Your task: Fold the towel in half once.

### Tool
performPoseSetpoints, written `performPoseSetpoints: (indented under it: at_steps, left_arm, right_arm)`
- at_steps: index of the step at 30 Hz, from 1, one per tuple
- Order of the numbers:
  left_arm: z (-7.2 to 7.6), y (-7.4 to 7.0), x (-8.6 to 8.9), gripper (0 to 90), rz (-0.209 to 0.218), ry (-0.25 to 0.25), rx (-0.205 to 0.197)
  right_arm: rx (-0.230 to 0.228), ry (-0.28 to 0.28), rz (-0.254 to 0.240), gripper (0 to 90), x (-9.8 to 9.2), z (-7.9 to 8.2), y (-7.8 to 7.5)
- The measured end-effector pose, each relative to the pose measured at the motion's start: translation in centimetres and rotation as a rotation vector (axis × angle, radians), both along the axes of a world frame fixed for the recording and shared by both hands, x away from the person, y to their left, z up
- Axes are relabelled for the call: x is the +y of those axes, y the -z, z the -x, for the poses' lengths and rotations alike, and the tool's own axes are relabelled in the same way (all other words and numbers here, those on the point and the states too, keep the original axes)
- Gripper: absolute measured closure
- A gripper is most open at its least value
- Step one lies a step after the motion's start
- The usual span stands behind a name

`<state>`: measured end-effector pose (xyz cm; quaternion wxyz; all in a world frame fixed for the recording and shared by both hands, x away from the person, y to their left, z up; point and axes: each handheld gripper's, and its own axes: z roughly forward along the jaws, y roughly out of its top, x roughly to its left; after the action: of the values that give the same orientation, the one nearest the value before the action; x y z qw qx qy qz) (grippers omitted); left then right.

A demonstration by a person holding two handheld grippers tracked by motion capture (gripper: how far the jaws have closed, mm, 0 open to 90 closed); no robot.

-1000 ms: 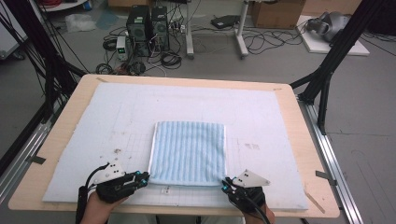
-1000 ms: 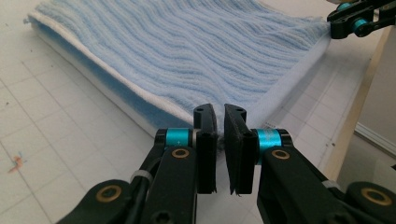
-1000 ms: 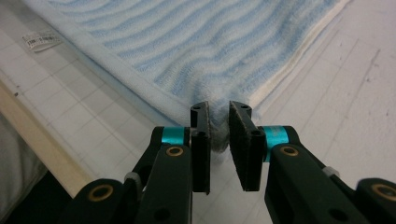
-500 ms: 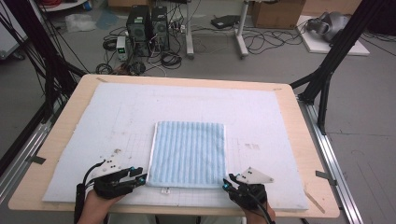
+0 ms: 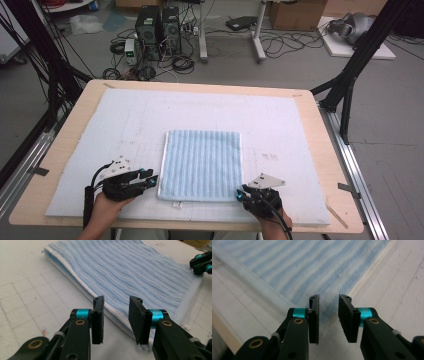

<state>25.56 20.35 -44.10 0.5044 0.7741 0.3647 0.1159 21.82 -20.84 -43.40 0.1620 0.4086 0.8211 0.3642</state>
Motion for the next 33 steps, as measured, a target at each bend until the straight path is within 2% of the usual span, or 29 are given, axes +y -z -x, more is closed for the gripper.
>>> performPoseSetpoints:
  at_steps: [1,2,4,8,9,10,11,12,14,17,18,19,20,22,23,24,26,27,30,33]
  left_arm:
    - [0.0,0.0,0.0,65.1,0.000,0.000,0.000]
    - [-0.3,0.1,0.0,65.1,0.000,0.002,0.002]
    - [-1.0,0.2,-0.1,65.0,-0.002,0.005,0.009]
    - [-2.1,0.0,-0.3,64.4,0.001,0.005,0.002]
    - [-2.1,0.0,-0.3,64.0,0.001,0.005,0.002]
    - [-2.9,0.0,-0.4,63.2,0.003,-0.001,0.007]
    - [-2.9,0.0,-0.4,62.1,0.003,-0.001,0.007]
    - [-3.8,0.1,-0.4,61.0,0.016,-0.008,0.022]
    - [-4.8,0.3,-0.7,58.9,0.027,-0.013,0.032]
    - [-6.3,0.4,-1.5,58.7,0.014,-0.012,0.036]
    - [-6.3,0.4,-1.5,58.7,0.014,-0.012,0.036]
    - [-6.8,0.5,-1.8,58.7,0.006,-0.011,0.037]
    - [-7.5,0.8,-2.2,60.9,-0.010,-0.014,0.032]
    - [-8.2,0.9,-2.7,61.6,-0.063,-0.006,0.038]
    - [-8.5,0.8,-2.9,61.6,-0.073,-0.008,0.022]
    - [-8.8,0.8,-3.1,62.8,-0.061,-0.016,0.010]
    - [-9.4,0.7,-3.2,64.5,-0.065,-0.030,-0.005]
    - [-9.7,0.8,-3.2,64.5,-0.069,-0.036,-0.001]
    - [-10.5,1.0,-3.4,65.3,-0.089,-0.061,0.070]
    - [-10.7,1.1,-3.4,65.1,-0.106,-0.082,0.082]
  right_arm:
    - [0.000,0.000,0.000,70.2,0.0,0.0,0.0]
    - [-0.022,-0.003,-0.065,68.7,-0.3,-0.5,-0.3]
    - [-0.040,0.004,-0.097,67.7,-0.3,-1.2,-0.5]
    - [-0.049,0.015,-0.089,64.4,-0.1,-3.1,-0.3]
    - [-0.049,0.015,-0.089,64.4,-0.1,-3.1,-0.3]
    - [-0.044,0.016,-0.095,61.4,-0.1,-4.2,0.1]
    - [-0.044,0.016,-0.095,61.4,-0.1,-4.2,0.1]
    - [-0.040,0.023,-0.105,59.9,0.0,-5.4,0.4]
    - [-0.041,0.022,-0.118,60.0,0.1,-6.9,0.4]
    - [-0.039,0.011,-0.110,60.1,0.4,-8.9,0.5]
    - [-0.036,0.011,-0.111,60.3,0.5,-9.4,0.6]
    - [-0.036,0.011,-0.111,60.3,0.5,-9.4,0.6]
    - [-0.025,0.005,-0.094,60.3,0.7,-10.4,0.8]
    - [-0.010,0.005,-0.087,60.2,0.7,-11.2,1.0]
    - [-0.002,0.010,-0.084,60.1,0.7,-11.5,1.1]
    - [-0.002,0.007,-0.080,60.1,0.6,-11.9,1.2]
    - [0.000,0.006,-0.075,60.2,0.6,-12.4,1.3]
    - [-0.003,-0.002,-0.067,60.5,0.5,-12.7,1.3]
    - [0.017,-0.003,-0.051,61.8,0.4,-13.2,1.1]
    - [0.020,-0.007,-0.040,61.9,0.2,-13.3,1.0]
